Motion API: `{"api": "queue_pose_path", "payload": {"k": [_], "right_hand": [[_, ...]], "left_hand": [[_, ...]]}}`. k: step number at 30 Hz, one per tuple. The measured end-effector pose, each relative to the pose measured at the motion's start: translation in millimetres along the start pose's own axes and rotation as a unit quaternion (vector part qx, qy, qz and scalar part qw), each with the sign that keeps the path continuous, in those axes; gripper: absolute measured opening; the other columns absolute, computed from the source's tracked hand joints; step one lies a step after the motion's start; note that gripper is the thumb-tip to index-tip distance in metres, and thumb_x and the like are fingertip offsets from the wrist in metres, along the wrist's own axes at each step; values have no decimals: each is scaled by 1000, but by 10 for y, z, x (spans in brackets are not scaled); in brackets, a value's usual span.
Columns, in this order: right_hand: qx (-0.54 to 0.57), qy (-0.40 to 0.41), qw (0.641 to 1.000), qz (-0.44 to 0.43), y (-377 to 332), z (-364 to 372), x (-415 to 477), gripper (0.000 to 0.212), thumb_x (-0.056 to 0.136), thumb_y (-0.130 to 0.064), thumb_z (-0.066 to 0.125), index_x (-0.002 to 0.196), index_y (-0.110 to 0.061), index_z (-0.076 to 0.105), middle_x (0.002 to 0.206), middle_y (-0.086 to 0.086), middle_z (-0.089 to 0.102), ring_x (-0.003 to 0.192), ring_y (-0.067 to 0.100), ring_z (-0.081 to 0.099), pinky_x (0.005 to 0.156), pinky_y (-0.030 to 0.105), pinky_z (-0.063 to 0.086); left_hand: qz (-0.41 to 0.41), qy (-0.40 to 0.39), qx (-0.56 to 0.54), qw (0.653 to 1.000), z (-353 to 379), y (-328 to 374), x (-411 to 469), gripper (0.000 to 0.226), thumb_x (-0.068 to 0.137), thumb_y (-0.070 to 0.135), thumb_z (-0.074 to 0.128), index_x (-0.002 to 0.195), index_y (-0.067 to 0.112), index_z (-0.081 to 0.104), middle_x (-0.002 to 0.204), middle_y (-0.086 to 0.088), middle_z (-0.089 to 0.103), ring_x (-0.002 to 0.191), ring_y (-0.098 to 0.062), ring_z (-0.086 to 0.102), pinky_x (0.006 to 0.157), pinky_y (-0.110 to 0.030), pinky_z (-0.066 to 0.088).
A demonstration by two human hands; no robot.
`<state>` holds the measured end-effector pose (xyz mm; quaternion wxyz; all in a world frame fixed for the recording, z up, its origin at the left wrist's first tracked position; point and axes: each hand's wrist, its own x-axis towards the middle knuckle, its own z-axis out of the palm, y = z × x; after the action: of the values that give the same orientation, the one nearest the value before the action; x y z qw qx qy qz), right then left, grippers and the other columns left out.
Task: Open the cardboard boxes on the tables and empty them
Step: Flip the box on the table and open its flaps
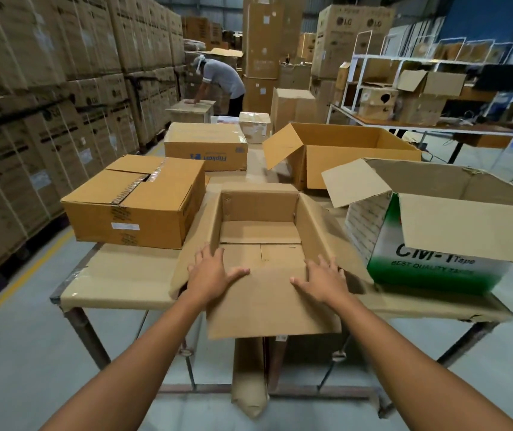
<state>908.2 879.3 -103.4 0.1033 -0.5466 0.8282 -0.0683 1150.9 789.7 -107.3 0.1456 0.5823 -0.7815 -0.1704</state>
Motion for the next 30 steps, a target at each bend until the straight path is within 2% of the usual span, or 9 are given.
{"api": "queue_pose_path", "payload": {"k": [3, 7, 11, 15, 18, 21, 23, 27, 30], "right_hand": [[36, 49, 997, -38, -60, -88, -222, 75, 93, -55, 57, 155, -24, 29, 165, 8, 23, 152, 28, 20, 121, 50, 22], [124, 71, 988, -61, -149, -179, -715, 80, 92, -52, 61, 157, -28, 22, 166, 4, 18, 152, 24, 22, 118, 45, 27], [242, 95, 959, -113, -191, -200, -1471, 78, 94, -54, 58, 158, -28, 22, 166, -1, 18, 152, 18, 19, 120, 39, 22], [347, 117, 921, -133, -285, -105, -2252, 75, 93, -52, 60, 156, -29, 26, 163, -7, 24, 149, 11, 24, 119, 39, 27], [398, 101, 900, -148, -408, 33, -2690, 74, 92, -50, 62, 155, -29, 28, 160, -7, 32, 145, 11, 32, 118, 45, 35], [431, 75, 885, -157, -556, 231, -3058, 75, 88, -57, 59, 153, -35, 29, 157, -9, 36, 142, 8, 36, 114, 47, 40], [435, 58, 884, -161, -651, 393, -3266, 72, 88, -57, 57, 152, -36, 32, 156, -10, 37, 140, 7, 38, 113, 46, 42], [432, 28, 884, -179, -878, 720, -3595, 69, 89, -56, 57, 150, -33, 37, 151, -10, 42, 136, 7, 43, 108, 45, 47], [421, 14, 883, -207, -1144, 935, -3750, 66, 89, -55, 57, 148, -31, 40, 149, -9, 44, 134, 8, 45, 105, 45, 49]], "left_hand": [[31, 30, -56, 998, -77, 67, -233, 93, 86, 77, 43, 157, 22, 21, 166, -9, 12, 152, -30, 11, 119, -58, 23], [70, 114, -124, 983, -243, 198, -745, 69, 96, 61, 45, 153, 23, 34, 163, -9, 23, 151, -27, 15, 120, -51, 24], [82, 195, -178, 961, -352, 295, -1497, 67, 94, 61, 43, 149, 23, 40, 161, -9, 28, 148, -26, 21, 117, -50, 26], [75, 229, -201, 949, -422, 306, -2338, 66, 93, 60, 44, 149, 26, 40, 160, -3, 29, 148, -17, 23, 113, -30, 22], [52, 239, -193, 950, -405, 103, -2897, 62, 95, 55, 48, 149, 26, 41, 159, 0, 34, 147, -13, 25, 111, -16, 18], [28, 244, -199, 949, -371, -180, -3369, 58, 95, 52, 52, 145, 22, 46, 153, -1, 43, 143, -13, 34, 108, -3, 19], [14, 240, -198, 950, -357, -353, -3625, 55, 96, 46, 55, 144, 20, 48, 150, 0, 46, 141, -13, 38, 109, -7, 24], [-13, 223, -192, 955, -354, -694, -4057, 57, 96, 45, 57, 145, 20, 47, 148, 3, 47, 138, -12, 41, 111, -33, 38], [-33, 224, -205, 952, -372, -1007, -4354, 57, 95, 48, 57, 145, 23, 46, 146, 4, 48, 137, -13, 43, 110, -42, 42]]}}
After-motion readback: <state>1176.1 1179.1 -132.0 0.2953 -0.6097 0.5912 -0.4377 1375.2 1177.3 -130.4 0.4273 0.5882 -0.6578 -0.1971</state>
